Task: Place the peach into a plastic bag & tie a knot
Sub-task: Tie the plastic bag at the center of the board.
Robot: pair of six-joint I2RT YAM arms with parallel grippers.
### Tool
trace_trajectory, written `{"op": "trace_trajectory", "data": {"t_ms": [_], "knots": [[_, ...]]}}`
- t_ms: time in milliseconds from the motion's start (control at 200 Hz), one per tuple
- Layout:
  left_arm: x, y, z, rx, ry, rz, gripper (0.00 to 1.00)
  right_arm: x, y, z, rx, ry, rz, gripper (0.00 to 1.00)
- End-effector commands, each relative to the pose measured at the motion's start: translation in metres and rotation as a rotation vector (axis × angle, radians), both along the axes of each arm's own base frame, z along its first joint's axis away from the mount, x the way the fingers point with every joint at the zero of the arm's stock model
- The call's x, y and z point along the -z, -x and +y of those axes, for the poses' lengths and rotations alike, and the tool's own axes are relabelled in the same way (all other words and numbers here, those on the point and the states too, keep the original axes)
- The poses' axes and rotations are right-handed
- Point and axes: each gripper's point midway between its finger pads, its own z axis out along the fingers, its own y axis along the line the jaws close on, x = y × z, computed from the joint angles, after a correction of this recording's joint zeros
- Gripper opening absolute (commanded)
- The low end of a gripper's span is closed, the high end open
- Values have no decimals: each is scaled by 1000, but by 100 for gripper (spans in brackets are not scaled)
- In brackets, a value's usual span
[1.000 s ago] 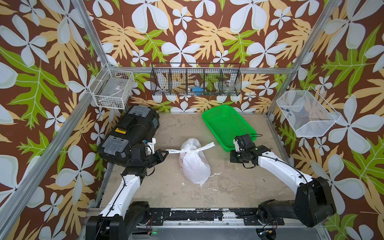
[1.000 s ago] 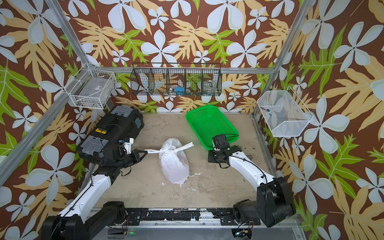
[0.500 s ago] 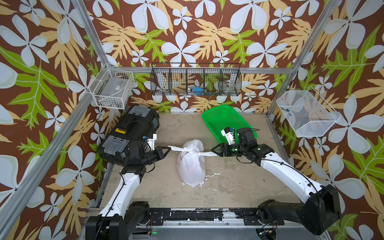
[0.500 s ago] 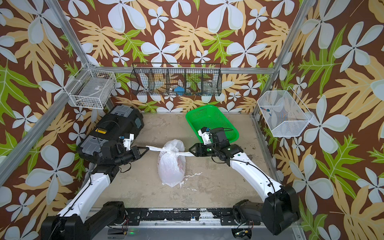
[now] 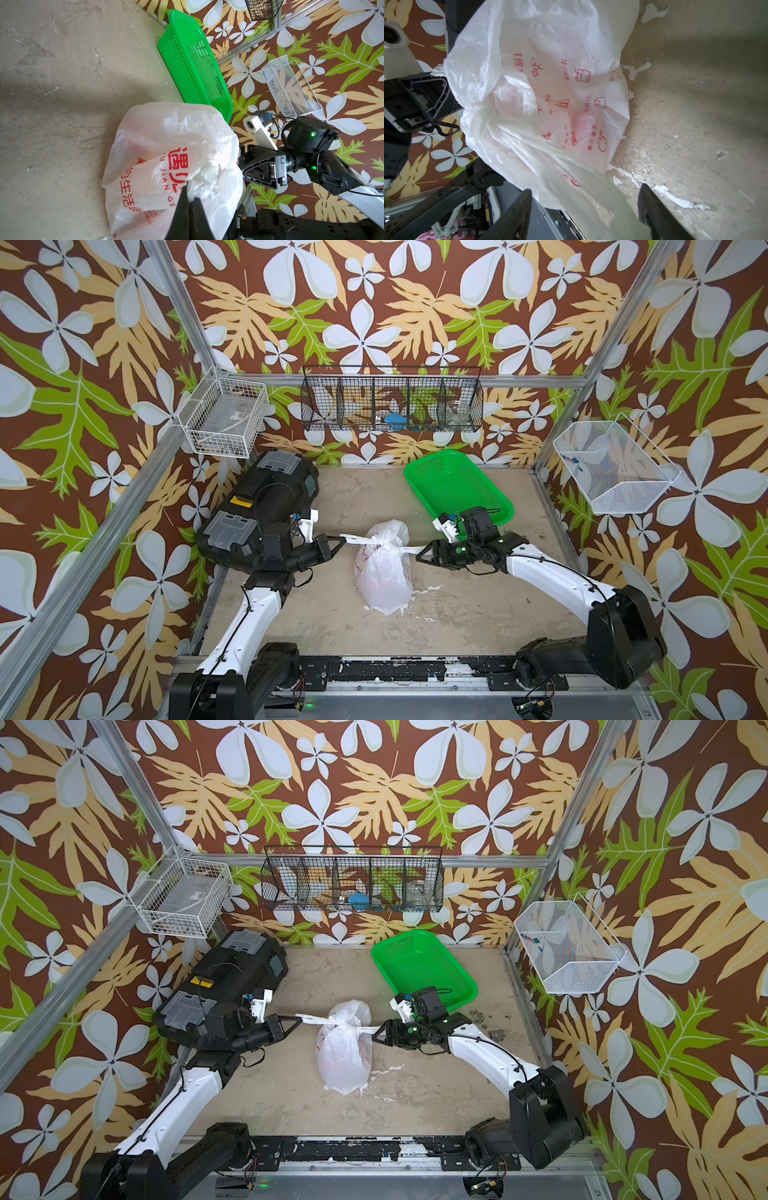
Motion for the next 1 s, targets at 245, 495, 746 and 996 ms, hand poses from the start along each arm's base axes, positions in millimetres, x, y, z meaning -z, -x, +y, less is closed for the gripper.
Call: {"op": "trace_trajectory", "data": {"t_ms": [245, 495, 746, 996], "knots": [[-3, 1, -3, 7, 1, -36, 0, -31, -30, 22, 160, -266, 20, 60], [-5, 2, -3, 6, 2, -42, 0, -23, -39, 19, 220, -259, 40, 28], [4, -5, 11, -67, -59, -21, 0, 13, -49, -20, 255, 125, -104, 0], [19, -14, 46, -199, -146, 35, 0, 36, -62, -128, 298, 948, -393, 0]]}}
